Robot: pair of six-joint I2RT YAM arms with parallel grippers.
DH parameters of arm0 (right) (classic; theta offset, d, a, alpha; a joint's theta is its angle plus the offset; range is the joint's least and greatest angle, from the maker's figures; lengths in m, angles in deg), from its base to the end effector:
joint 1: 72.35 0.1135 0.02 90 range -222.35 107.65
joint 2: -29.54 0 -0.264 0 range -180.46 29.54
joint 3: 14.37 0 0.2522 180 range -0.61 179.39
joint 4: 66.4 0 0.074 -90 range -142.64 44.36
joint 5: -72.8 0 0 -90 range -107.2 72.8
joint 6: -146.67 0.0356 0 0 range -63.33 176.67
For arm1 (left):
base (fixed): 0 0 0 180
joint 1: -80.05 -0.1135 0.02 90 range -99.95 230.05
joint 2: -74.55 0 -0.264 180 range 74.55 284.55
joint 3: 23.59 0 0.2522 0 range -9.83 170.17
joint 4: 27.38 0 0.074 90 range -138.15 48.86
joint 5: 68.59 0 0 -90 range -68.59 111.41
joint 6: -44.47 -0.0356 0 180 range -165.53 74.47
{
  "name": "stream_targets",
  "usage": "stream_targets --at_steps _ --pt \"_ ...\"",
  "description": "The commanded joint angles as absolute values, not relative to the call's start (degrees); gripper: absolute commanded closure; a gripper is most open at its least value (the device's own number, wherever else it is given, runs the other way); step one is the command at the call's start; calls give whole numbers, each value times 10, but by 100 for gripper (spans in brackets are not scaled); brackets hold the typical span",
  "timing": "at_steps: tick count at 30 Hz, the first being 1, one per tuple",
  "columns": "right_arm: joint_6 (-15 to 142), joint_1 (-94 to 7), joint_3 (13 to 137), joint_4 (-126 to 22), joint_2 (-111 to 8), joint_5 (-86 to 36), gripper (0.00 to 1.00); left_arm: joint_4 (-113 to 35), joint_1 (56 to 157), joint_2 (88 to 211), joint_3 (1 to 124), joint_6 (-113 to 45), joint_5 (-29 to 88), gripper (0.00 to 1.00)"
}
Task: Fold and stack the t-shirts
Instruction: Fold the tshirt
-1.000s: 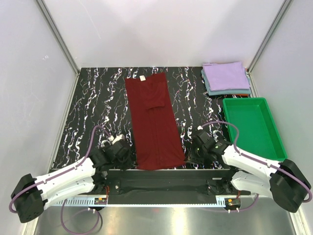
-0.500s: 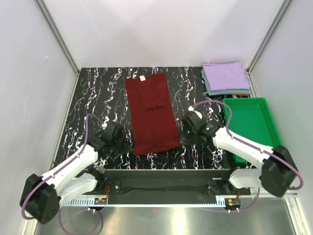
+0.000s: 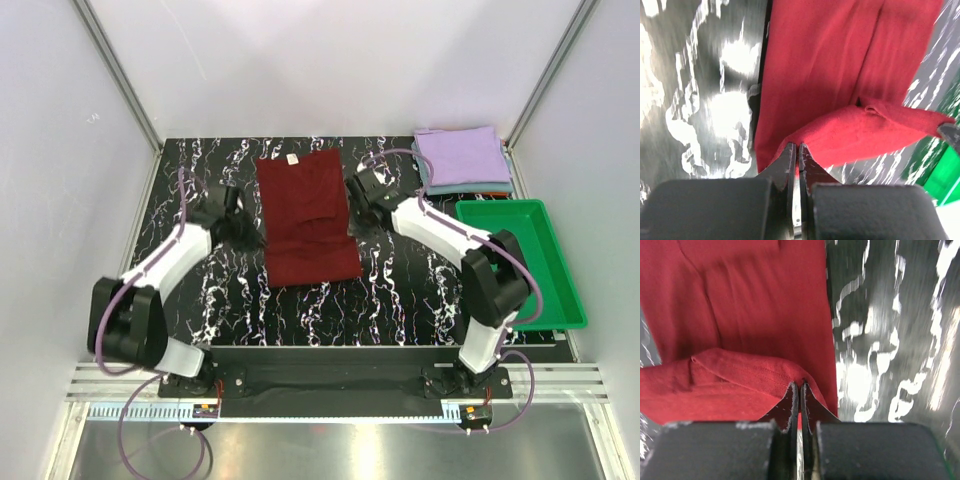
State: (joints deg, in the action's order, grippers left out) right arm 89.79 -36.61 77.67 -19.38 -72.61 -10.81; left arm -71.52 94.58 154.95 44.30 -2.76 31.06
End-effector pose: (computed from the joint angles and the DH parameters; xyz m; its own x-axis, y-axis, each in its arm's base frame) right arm 0.3134 0.2206 0.2354 -0.8613 0.0491 -0.5056 -0.0726 0.9732 0.2183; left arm 0.2716 -0.0766 0.2280 -0.8221 -0.4785 -0.3085 -0.3020 0.8259 -0.4761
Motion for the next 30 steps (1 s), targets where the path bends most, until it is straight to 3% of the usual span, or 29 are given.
stream_targets --at_steps 1,7,16,30 --pt "851 -388 856 -176 -751 -111 100 -702 912 1615 532 -76 344 100" --pt "822 -429 972 -150 -856 -136 100 -714 880 1743 643 -91 367 100" --pt "783 -463 1097 -166 -959 -192 100 -728 857 1836 751 -105 370 100" --pt "779 -474 1183 -163 -1027 -193 100 -705 834 1901 789 -102 378 100"
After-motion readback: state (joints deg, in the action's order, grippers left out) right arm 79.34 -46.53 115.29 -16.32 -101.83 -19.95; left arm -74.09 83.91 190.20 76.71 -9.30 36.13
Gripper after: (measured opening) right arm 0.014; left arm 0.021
